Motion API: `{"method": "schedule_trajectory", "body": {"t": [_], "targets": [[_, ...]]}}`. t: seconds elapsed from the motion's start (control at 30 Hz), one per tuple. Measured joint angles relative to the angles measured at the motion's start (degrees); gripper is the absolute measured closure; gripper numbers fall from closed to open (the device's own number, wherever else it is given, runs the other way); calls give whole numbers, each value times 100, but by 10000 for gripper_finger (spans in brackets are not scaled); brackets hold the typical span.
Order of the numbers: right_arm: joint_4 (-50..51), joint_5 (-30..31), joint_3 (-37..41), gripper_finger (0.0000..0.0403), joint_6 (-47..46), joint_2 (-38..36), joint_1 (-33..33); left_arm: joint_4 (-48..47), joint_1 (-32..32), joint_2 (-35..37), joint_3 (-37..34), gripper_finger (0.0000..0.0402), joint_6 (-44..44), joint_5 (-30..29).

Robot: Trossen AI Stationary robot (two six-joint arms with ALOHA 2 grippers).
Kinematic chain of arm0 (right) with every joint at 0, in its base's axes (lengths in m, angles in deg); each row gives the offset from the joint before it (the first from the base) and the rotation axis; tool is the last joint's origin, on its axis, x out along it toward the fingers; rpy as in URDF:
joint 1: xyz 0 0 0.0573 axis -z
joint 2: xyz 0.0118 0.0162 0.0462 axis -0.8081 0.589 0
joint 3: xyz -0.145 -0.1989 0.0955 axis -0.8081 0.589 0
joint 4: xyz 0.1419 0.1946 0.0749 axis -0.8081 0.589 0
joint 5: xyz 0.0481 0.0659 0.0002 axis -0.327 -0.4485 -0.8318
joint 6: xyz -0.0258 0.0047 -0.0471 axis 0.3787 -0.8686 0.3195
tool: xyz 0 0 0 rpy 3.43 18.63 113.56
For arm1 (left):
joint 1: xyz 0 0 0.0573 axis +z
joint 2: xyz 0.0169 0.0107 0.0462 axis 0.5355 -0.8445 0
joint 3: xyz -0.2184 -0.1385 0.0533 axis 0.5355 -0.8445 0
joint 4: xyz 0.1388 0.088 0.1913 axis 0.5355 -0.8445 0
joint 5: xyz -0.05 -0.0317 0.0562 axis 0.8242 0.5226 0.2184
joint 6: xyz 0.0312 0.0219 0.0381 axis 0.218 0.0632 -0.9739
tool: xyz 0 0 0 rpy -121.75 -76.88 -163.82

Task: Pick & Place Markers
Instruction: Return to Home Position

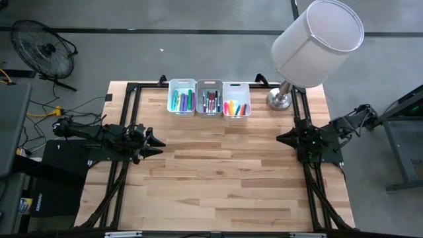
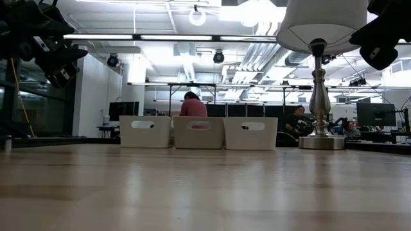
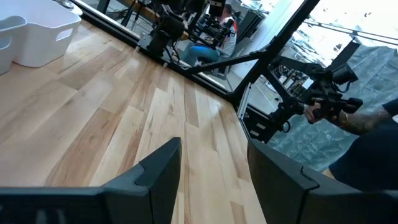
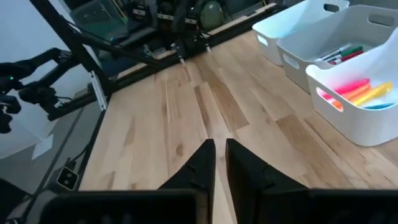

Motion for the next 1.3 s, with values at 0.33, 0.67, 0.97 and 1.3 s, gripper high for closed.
{"method": "schedule_trajectory", "body": {"t": [0.33, 0.67, 0.97, 1.3], "targets": [[-1032, 419, 587, 401, 260, -52, 16, 0, -2, 0, 0, 220, 0, 0], [-2360, 598, 1663, 402, -92, -47, 311, 0, 0, 1, 1, 220, 0, 2], [-2304, 1554, 1764, 402, -315, -47, 615, 0, 0, 2, 2, 220, 0, 0], [-2292, 1281, 1763, 401, 732, -45, 684, 0, 0, 0, 2, 220, 0, 0]]}}
